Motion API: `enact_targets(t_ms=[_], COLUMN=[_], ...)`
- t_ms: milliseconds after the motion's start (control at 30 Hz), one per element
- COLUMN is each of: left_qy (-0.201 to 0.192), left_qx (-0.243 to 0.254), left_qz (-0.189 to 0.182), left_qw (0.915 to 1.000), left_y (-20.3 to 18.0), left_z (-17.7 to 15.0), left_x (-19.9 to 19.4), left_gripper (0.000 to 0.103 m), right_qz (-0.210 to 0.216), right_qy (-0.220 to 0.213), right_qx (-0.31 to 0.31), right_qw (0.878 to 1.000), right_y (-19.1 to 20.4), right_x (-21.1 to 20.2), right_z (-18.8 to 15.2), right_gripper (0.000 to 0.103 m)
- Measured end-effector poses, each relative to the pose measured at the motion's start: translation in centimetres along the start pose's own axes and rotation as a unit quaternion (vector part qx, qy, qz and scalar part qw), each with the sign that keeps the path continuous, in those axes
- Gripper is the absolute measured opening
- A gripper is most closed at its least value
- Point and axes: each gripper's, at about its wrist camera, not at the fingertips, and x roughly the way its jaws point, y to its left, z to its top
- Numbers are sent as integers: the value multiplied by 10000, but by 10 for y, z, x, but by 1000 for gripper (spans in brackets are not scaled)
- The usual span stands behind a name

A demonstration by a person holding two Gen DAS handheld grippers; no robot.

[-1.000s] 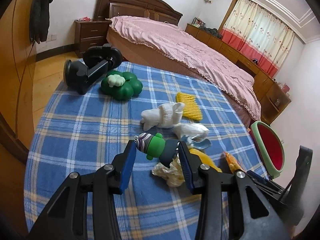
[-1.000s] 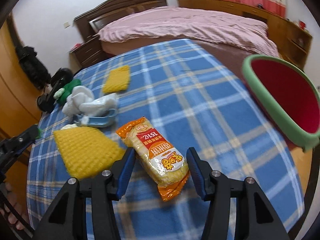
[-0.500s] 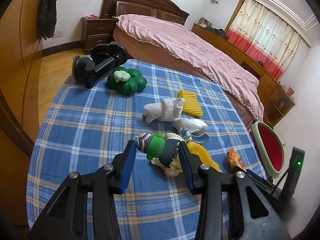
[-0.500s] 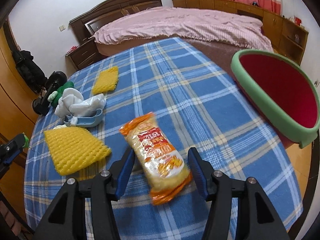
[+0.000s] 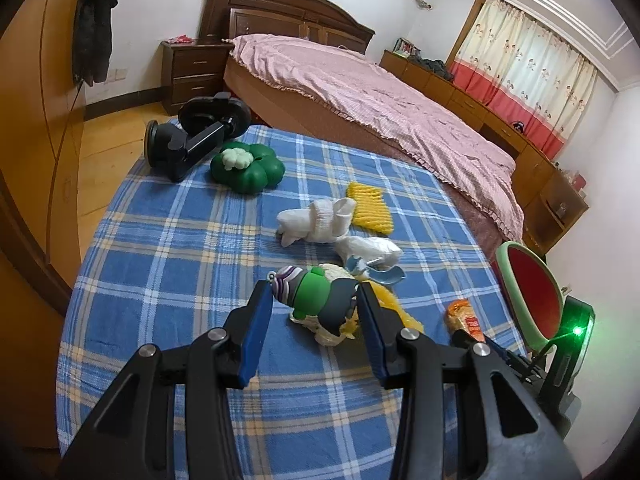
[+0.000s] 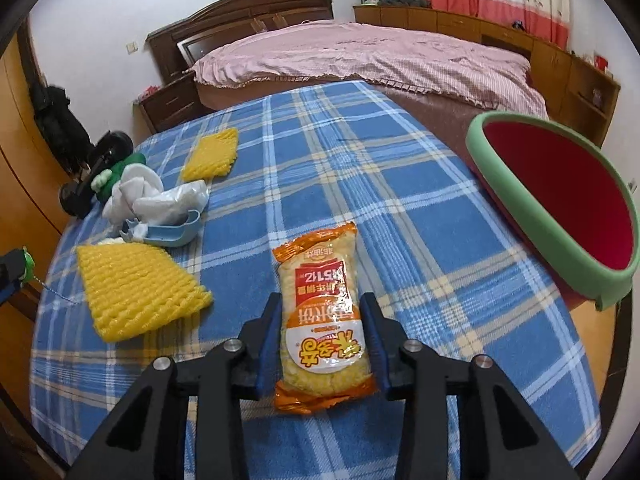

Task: Collect trash
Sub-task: 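Carry the snack bag and green toy figure over the red bucket with both tools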

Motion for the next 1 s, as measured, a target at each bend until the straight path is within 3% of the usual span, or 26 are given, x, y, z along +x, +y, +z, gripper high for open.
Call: enact_targets(t_ms=[167,533,1000], left_qy=[-43,-112,19], left_qx=[92,492,990], left_qz=[-152,-529,-928], left_qw=[9998,9973,9907], left_y=[-10,-49,-124], left_z=[0,7,25], left_x=[-9,-15,16], left_gripper=[44,44,44], right_qz=[109,216,503], right_qy=[-94,-749,-1152], right_qx=[187,480,785], right_qw=[9997,9958,9890], right_y=[-8,-26,-69], right_x=[-12,-68,-97], right_z=[-1,16,45], right_gripper=[41,41,41])
